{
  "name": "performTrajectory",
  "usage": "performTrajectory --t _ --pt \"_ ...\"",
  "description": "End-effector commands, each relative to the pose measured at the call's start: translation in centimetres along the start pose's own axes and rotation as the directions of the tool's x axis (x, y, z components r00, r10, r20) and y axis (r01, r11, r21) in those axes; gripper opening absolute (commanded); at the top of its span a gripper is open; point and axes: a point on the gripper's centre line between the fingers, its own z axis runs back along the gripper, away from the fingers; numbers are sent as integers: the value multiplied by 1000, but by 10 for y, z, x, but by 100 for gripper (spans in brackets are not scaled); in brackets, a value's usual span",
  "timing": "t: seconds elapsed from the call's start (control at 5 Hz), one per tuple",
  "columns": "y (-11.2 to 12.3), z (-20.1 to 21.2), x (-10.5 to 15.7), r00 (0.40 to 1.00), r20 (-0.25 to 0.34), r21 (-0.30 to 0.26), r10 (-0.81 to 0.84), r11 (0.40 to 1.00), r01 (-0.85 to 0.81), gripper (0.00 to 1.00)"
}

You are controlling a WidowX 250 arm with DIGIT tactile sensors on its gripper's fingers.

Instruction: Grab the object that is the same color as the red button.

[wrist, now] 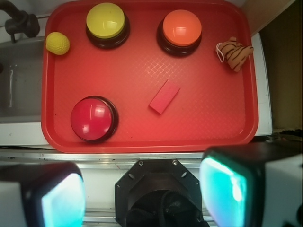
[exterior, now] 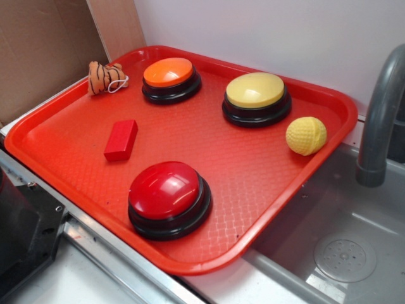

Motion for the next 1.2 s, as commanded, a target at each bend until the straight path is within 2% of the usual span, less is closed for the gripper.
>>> performTrajectory --t 0.0,0.2,0.4,0.6,0.8,1.0 --pt "0 0 0 1000 0 0 0 1000 0 100" --pt "18 -17 19 997 -29 16 74 997 -74 100" --pt "45 -30 20 985 -53 21 167 986 -166 100" --pt "70 -41 9 968 -62 26 244 970 -243 100" --pt "84 -58 -6 944 -78 12 320 947 -320 100" --pt "85 -76 -2 913 -64 24 403 915 -403 100"
